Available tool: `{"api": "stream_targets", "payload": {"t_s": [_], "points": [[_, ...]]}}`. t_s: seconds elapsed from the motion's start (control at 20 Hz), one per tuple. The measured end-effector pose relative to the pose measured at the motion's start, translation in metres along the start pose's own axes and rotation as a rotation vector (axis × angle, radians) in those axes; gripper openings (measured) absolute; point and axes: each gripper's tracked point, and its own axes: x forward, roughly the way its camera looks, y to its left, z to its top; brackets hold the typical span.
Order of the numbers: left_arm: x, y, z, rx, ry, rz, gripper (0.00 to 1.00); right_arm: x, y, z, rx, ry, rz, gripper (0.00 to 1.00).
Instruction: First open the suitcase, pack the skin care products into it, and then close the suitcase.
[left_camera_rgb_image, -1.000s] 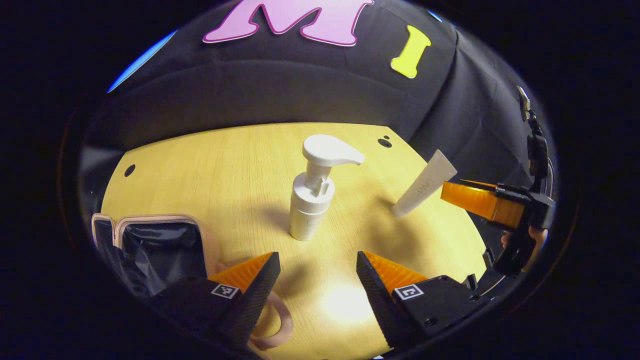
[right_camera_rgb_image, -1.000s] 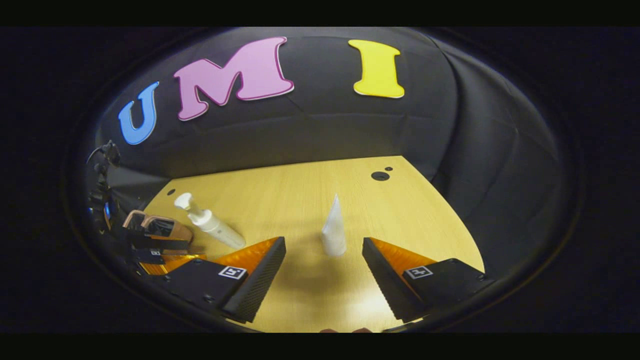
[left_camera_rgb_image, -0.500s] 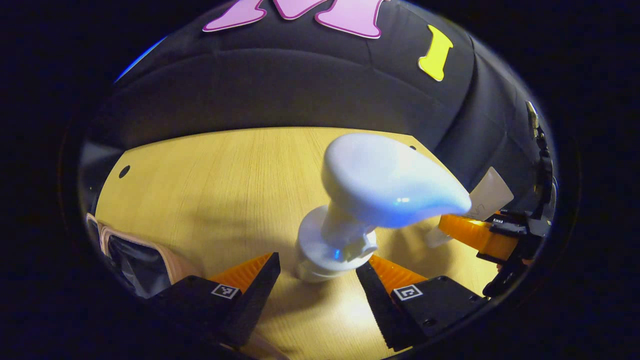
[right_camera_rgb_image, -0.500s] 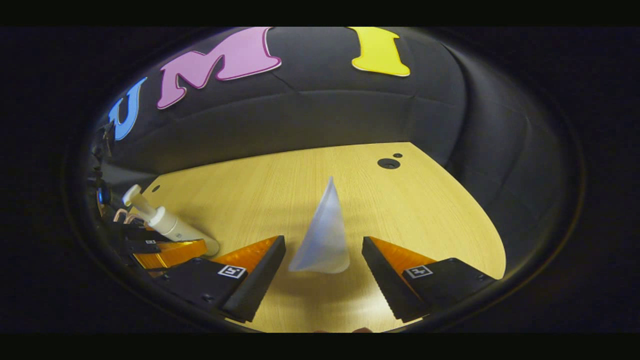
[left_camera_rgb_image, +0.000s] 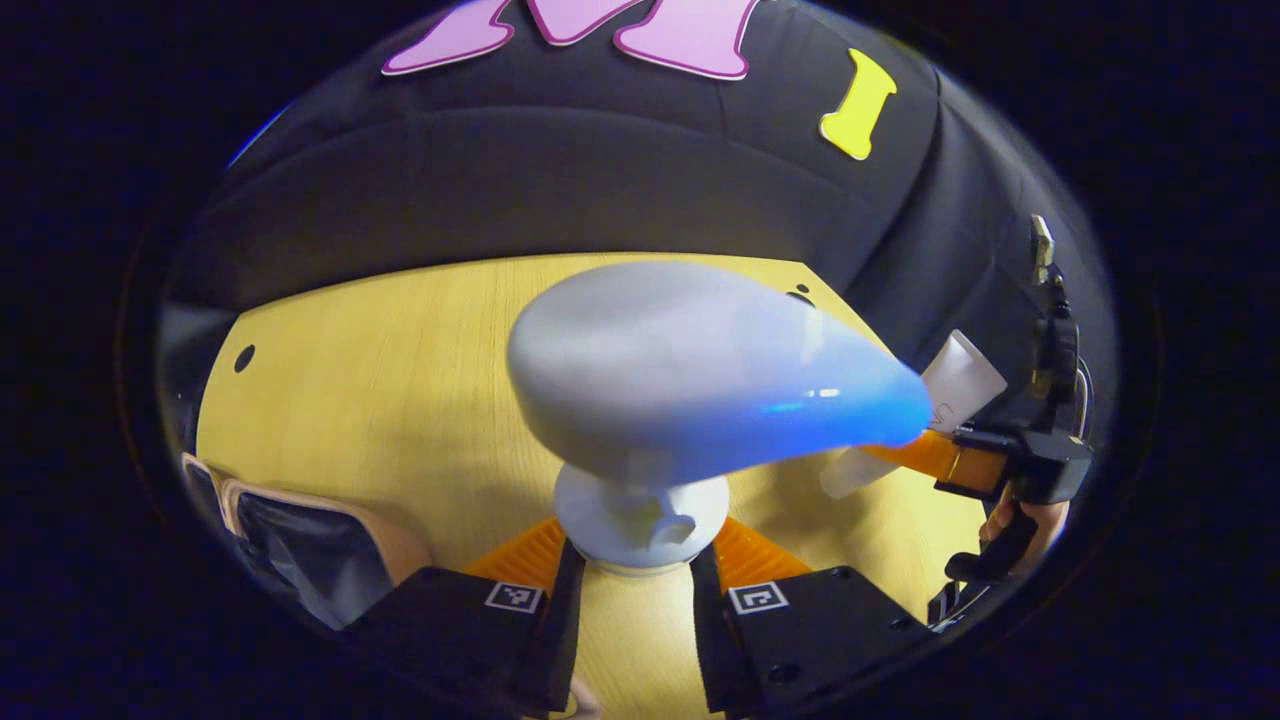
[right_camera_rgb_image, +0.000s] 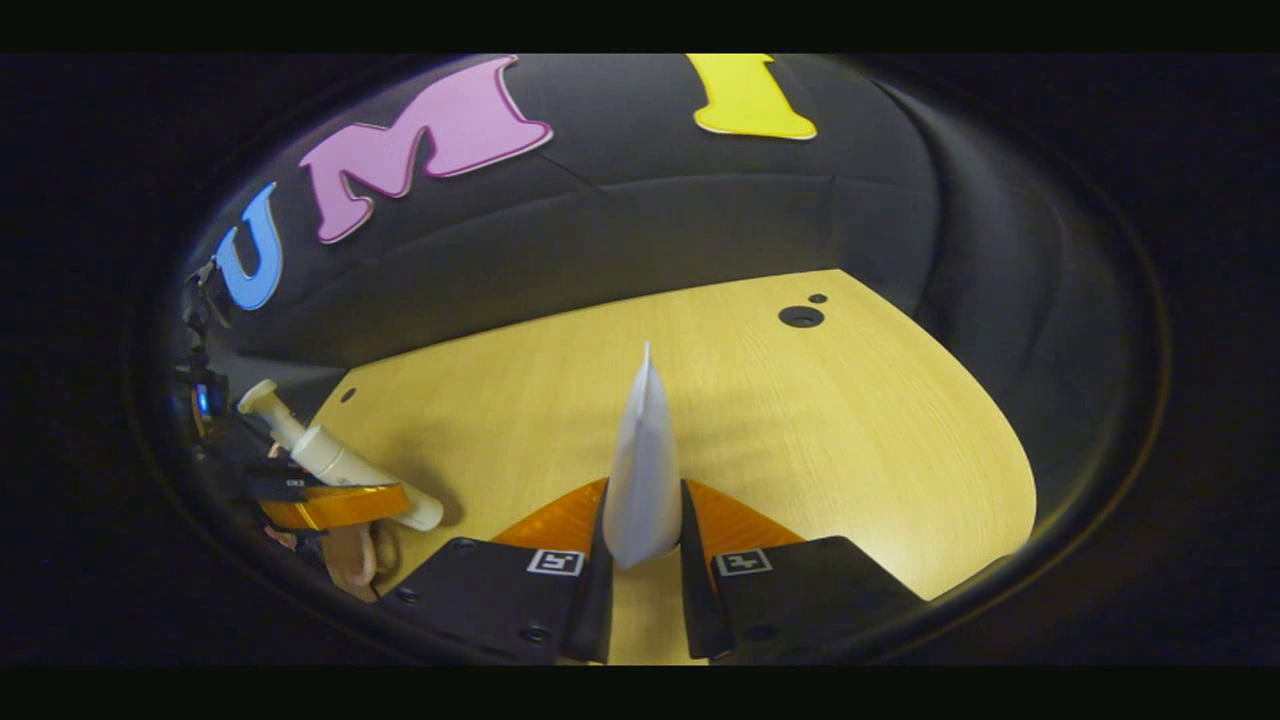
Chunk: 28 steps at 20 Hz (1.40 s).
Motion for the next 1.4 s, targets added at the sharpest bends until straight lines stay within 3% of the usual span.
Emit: {"api": "stream_targets", "payload": {"t_s": [0.2, 0.35, 0.45, 0.5, 0.55, 0.6, 0.7, 1.0, 1.15, 1.25, 1.3, 1.35, 1.4], "points": [[-0.084, 0.046, -0.014, 0.019, 0.048, 0.03, 0.53, -0.038, 0.04, -0.001, -0.077, -0.006, 0.062, 0.33], [-0.133, 0.101, -0.054, 0.027, 0.216, 0.132, 0.52, -0.065, 0.087, -0.006, -0.118, -0.011, 0.14, 0.33], [-0.155, 0.13, -0.074, 0.016, 0.291, 0.18, 0.53, -0.083, 0.133, -0.019, -0.113, 0.013, 0.228, 0.33], [-0.167, 0.143, -0.088, 0.007, 0.329, 0.185, 0.53, -0.092, 0.156, -0.025, -0.104, 0.03, 0.275, 0.39], [-0.175, 0.152, -0.101, -0.01, 0.377, 0.194, 0.52, -0.099, 0.177, -0.033, -0.1, 0.045, 0.318, 0.32], [-0.178, 0.159, -0.115, -0.037, 0.426, 0.197, 0.53, -0.104, 0.195, -0.038, -0.104, 0.055, 0.349, 0.36], [-0.175, 0.165, -0.138, -0.087, 0.53, 0.181, 0.5, -0.115, 0.224, -0.052, -0.144, 0.068, 0.389, 0.32], [-0.15, 0.179, -0.175, -0.186, 0.727, 0.178, 0.53, -0.14, 0.271, -0.083, -0.181, 0.093, 0.43, 0.32], [-0.137, 0.203, -0.196, -0.146, 0.768, 0.238, 0.57, -0.15, 0.275, -0.09, -0.187, 0.087, 0.408, 0.32], [-0.127, 0.201, -0.203, -0.159, 0.762, 0.222, 0.53, -0.156, 0.274, -0.093, -0.191, 0.084, 0.39, 0.32], [-0.122, 0.201, -0.207, -0.168, 0.76, 0.216, 0.53, -0.158, 0.272, -0.094, -0.194, 0.081, 0.38, 0.25], [-0.119, 0.201, -0.21, -0.185, 0.759, 0.218, 0.52, -0.158, 0.272, -0.096, -0.197, 0.082, 0.37, 0.32], [-0.117, 0.199, -0.211, -0.199, 0.752, 0.217, 0.55, -0.158, 0.273, -0.1, -0.199, 0.087, 0.363, 0.32]]}}
